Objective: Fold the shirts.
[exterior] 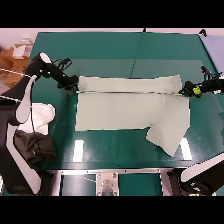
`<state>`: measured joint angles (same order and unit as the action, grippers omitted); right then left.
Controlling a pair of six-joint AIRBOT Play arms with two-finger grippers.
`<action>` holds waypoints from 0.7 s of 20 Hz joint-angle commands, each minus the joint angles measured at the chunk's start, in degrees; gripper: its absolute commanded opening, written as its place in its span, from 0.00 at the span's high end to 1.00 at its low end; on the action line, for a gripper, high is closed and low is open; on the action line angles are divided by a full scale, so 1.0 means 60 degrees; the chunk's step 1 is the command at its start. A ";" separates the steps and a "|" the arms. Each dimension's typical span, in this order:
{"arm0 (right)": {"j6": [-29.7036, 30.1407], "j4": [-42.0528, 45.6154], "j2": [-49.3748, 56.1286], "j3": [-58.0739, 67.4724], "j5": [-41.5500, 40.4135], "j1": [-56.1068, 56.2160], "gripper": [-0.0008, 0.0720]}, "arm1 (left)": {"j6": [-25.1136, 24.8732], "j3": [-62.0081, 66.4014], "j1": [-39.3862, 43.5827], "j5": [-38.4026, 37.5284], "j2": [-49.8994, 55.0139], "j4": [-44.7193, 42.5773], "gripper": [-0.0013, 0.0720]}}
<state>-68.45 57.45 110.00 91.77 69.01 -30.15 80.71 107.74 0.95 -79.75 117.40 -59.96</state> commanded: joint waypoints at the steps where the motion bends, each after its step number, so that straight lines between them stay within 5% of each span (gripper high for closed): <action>1: -0.0073 0.0015 -0.0004 -0.0106 -0.0280 -0.0007 0.96 | -0.0015 -0.0135 0.0251 0.0211 0.0036 0.0135 0.95; 3: -0.0266 -0.0036 -0.0007 -0.0066 -0.0226 -0.0007 0.91 | 0.0055 -0.0106 0.0310 -0.0036 0.0033 0.0164 0.95; 4: -0.0444 -0.0040 -0.0007 0.0011 -0.0084 -0.0007 0.76 | 0.0142 -0.0076 0.0310 -0.0317 0.0033 0.0189 0.77; 5: -0.0532 -0.0036 -0.0011 0.0157 0.0200 -0.0007 0.62 | 0.0390 -0.0022 0.0277 -0.0747 0.0033 0.0164 0.31; 6: -0.0532 -0.0036 -0.0040 0.0375 0.0616 -0.0007 0.51 | 0.0692 0.0069 0.0208 -0.1209 0.0029 0.0182 0.21; 10: -0.0962 -0.0033 -0.0758 0.1217 0.1923 -0.0328 0.50 | 0.1410 0.0754 -0.0379 -0.3606 -0.0120 0.0871 0.21; 14: -0.0987 -0.0025 -0.2892 -0.0681 0.2004 -0.1249 0.50 | 0.1082 -0.0557 -0.0433 -0.3209 -0.1843 0.0189 0.21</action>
<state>-73.82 57.30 99.94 93.43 79.33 -34.46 87.44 108.40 -0.99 -98.04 111.92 -57.12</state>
